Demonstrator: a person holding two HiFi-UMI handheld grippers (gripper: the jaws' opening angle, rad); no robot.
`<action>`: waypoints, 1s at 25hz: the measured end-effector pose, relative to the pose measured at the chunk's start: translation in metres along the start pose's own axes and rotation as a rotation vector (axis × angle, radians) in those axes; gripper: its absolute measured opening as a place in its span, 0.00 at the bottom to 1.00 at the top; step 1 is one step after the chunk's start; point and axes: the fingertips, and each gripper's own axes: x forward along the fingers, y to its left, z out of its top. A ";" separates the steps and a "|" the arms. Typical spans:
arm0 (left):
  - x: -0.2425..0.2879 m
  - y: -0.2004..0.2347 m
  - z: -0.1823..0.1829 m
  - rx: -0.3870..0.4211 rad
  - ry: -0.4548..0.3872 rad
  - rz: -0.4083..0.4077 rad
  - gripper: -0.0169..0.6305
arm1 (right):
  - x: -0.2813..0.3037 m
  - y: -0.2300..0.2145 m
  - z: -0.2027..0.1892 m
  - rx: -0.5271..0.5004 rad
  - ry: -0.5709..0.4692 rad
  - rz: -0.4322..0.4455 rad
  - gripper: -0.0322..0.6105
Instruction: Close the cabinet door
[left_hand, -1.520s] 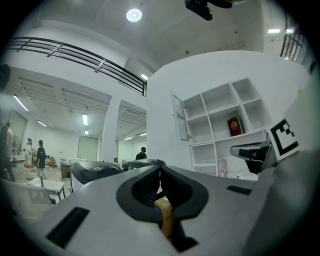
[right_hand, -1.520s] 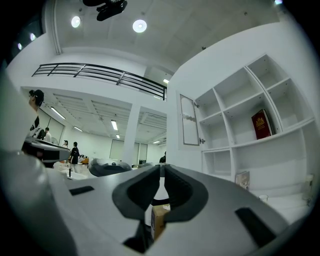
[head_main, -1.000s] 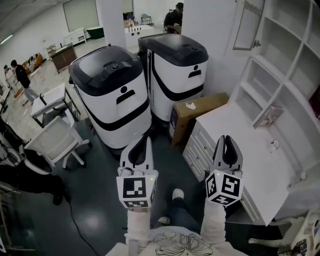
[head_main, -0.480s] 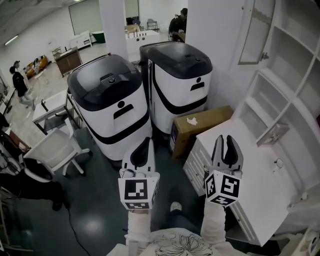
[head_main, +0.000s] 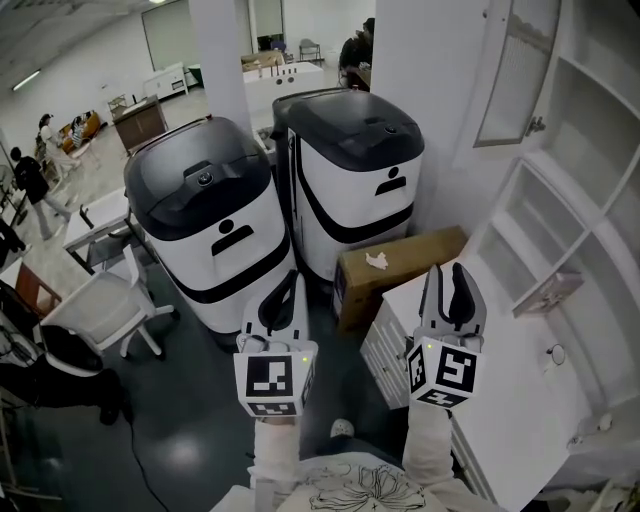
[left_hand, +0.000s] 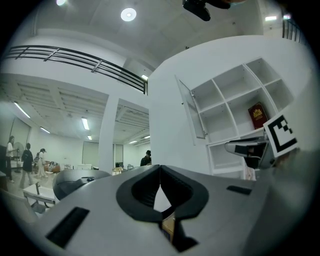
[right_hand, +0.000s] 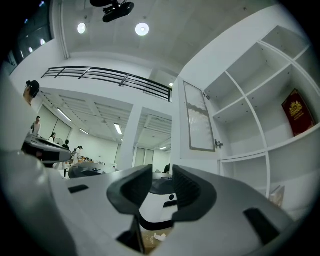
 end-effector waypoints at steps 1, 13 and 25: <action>0.006 -0.003 0.000 0.000 -0.002 0.003 0.03 | 0.006 -0.003 -0.002 -0.003 -0.001 0.006 0.22; 0.051 -0.021 -0.011 -0.004 0.025 0.021 0.03 | 0.049 -0.019 -0.010 -0.061 -0.013 0.046 0.23; 0.110 -0.008 -0.024 -0.016 0.041 -0.010 0.03 | 0.103 -0.032 -0.017 -0.084 -0.014 -0.010 0.24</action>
